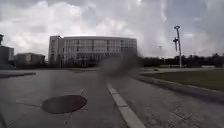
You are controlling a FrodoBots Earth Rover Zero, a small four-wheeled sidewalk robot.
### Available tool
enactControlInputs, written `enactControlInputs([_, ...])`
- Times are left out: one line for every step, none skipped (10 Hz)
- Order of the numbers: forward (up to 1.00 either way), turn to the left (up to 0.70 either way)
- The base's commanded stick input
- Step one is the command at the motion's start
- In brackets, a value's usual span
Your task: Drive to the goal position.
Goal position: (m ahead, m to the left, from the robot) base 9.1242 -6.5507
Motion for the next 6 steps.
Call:
enactControlInputs([0.7,0.02])
enactControlInputs([0.7,0.02])
enactControlInputs([0.7,0.03])
enactControlInputs([0.7,0.03])
enactControlInputs([0.7,0.02])
enactControlInputs([0.7,0.03])
